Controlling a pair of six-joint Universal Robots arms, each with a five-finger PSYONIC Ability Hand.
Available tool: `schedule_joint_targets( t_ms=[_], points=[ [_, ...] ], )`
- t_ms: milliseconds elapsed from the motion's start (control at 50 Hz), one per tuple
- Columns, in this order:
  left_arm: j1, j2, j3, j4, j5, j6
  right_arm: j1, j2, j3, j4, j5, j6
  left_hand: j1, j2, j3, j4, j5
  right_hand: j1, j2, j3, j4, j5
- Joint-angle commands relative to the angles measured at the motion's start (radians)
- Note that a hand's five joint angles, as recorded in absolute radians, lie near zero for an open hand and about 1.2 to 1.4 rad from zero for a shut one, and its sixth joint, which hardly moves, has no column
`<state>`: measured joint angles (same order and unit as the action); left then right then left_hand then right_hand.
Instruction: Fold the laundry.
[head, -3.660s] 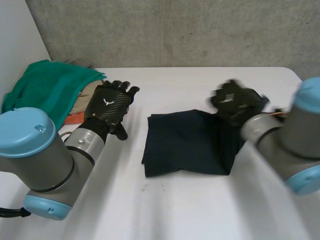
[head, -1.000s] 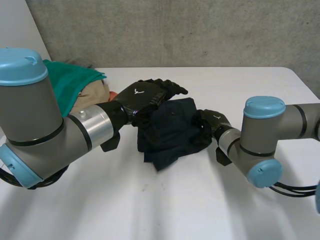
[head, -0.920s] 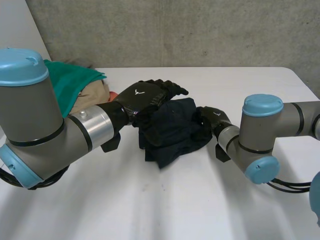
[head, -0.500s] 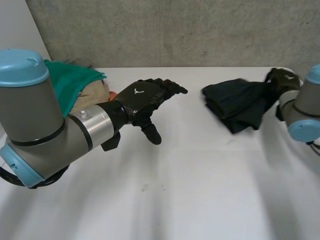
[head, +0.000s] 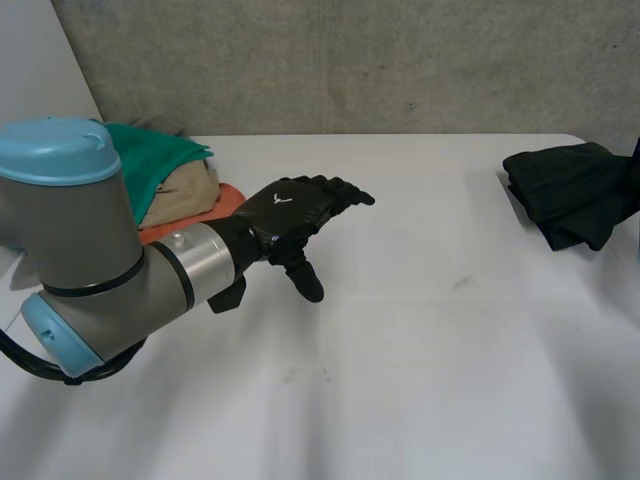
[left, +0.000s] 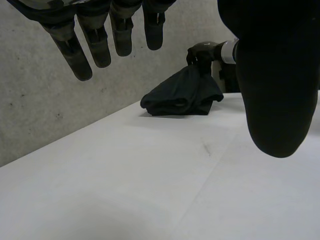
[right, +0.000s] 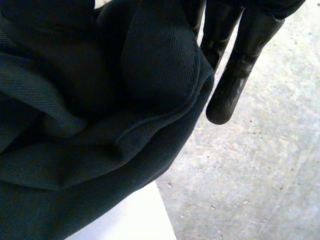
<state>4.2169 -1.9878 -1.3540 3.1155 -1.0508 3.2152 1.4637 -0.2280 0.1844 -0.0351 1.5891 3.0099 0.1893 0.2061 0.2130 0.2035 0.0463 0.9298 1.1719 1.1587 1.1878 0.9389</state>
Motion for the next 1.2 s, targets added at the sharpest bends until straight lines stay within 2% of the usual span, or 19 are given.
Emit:
schedule_joint_targets(
  t_ms=[20, 40, 80, 140, 280, 380, 460, 500, 580, 600, 640, 680, 740, 760, 820, 880, 1000, 1140, 1200],
  points=[
    [0.002, -0.008, -0.002, -0.001, 0.0, 0.0, -0.016, -0.002, 0.044, 0.004, -0.066, -0.138, 0.012, -0.004, -0.011, -0.002, -0.019, -0.52, -0.762, -0.749, -0.778, -0.703],
    [0.003, -0.008, -0.004, -0.002, 0.0, 0.0, -0.016, -0.004, 0.056, 0.006, -0.066, -0.166, 0.012, -0.004, -0.011, -0.002, -0.019, -0.755, -0.997, -0.984, -1.013, -0.939],
    [0.005, -0.008, -0.004, -0.002, -0.002, 0.0, -0.013, -0.011, 0.101, 0.006, -0.052, -0.234, 0.012, -0.004, -0.011, -0.002, -0.019, -0.755, -0.997, -0.984, -1.013, -0.939],
    [0.003, -0.005, -0.005, -0.002, -0.002, 0.0, -0.01, -0.054, 0.167, 0.007, -0.035, -0.258, 0.012, -0.004, -0.011, -0.002, -0.019, -0.755, -0.997, -0.984, -1.013, -0.939],
    [0.003, 0.033, -0.005, -0.002, -0.003, -0.005, -0.02, -0.345, 0.545, -0.046, -0.023, -0.324, 0.012, -0.004, -0.011, -0.002, -0.019, -0.755, -0.997, -0.984, -1.013, -0.939],
    [0.011, 0.081, 0.003, 0.0, -0.005, -0.006, -0.051, -0.587, 0.754, -0.268, 0.005, -0.488, 0.012, -0.004, -0.011, -0.002, -0.019, -0.755, -0.997, -0.984, -1.013, -0.939],
    [0.026, 0.109, 0.016, 0.008, -0.012, -0.006, -0.054, -0.741, 0.857, -0.428, 0.025, -0.587, 0.012, -0.004, -0.011, -0.002, -0.019, -0.755, -0.997, -0.984, -1.013, -0.939],
    [0.044, 0.136, 0.026, 0.028, -0.044, -0.005, -0.043, -0.777, 0.892, -0.491, 0.017, -0.6, 0.015, -0.001, -0.008, 0.001, -0.016, -0.755, -0.997, -0.984, -1.013, -0.939],
    [0.098, 0.167, 0.039, 0.087, -0.13, 0.0, 0.067, -0.846, 0.992, -0.609, -0.04, -0.573, 0.018, 0.002, -0.005, 0.004, -0.013, -0.755, -0.997, -0.984, -1.013, -0.939],
    [0.112, 0.172, 0.044, 0.101, -0.15, 0.003, 0.128, -0.888, 1.045, -0.647, -0.091, -0.544, 0.018, 0.002, -0.005, 0.004, -0.013, -0.755, -0.997, -0.984, -1.013, -0.939],
    [0.161, 0.173, 0.058, 0.144, -0.199, 0.014, 0.17, -0.936, 1.096, -0.663, -0.144, -0.514, 0.015, -0.001, -0.008, 0.001, -0.016, -0.755, -0.997, -0.984, -1.013, -0.939],
    [0.201, 0.169, 0.068, 0.17, -0.213, 0.021, 0.233, -1.017, 1.19, -0.675, -0.245, -0.464, 0.015, -0.001, -0.008, 0.001, -0.016, -0.755, -0.997, -0.984, -1.013, -0.939],
    [0.303, 0.13, 0.096, 0.195, -0.215, 0.069, 0.294, -1.074, 1.303, -0.671, -0.378, -0.413, 0.015, -0.001, -0.008, 0.001, -0.016, -0.755, -0.997, -0.984, -1.013, -0.939],
    [0.358, 0.085, 0.114, 0.195, -0.21, 0.112, 0.309, -1.079, 1.326, -0.669, -0.403, -0.407, 0.015, -0.001, -0.008, 0.001, -0.016, -0.755, -0.997, -0.984, -1.013, -0.939],
    [0.422, 0.008, 0.153, 0.195, -0.21, 0.198, 0.375, -1.088, 1.409, -0.649, -0.484, -0.404, 0.015, -0.001, -0.008, 0.001, -0.016, -0.755, -0.997, -0.984, -1.013, -0.939],
    [0.485, -0.106, 0.208, 0.199, -0.209, 0.328, 0.415, -1.087, 1.451, -0.617, -0.483, -0.405, 0.015, -0.001, -0.008, 0.001, -0.016, -0.755, -0.997, -0.984, -1.013, -0.939],
    [0.532, -0.356, 0.376, 0.21, -0.187, 0.535, 0.457, -1.054, 1.494, -0.494, -0.451, -0.413, 0.018, 0.002, -0.005, 0.004, -0.013, -0.755, -0.997, -0.984, -1.013, -0.939],
    [0.587, -0.535, 0.53, 0.215, -0.181, 0.575, 0.449, -1.004, 1.498, -0.407, -0.405, -0.483, 0.033, 0.016, 0.009, 0.019, 0.001, -0.755, -0.997, -0.984, -1.013, -0.939],
    [0.594, -0.594, 0.582, 0.229, -0.176, 0.575, 0.443, -0.999, 1.506, -0.399, -0.388, -0.497, 0.205, 0.189, 0.182, 0.191, 0.174, -0.755, -0.997, -0.984, -1.013, -0.939]
  ],
)
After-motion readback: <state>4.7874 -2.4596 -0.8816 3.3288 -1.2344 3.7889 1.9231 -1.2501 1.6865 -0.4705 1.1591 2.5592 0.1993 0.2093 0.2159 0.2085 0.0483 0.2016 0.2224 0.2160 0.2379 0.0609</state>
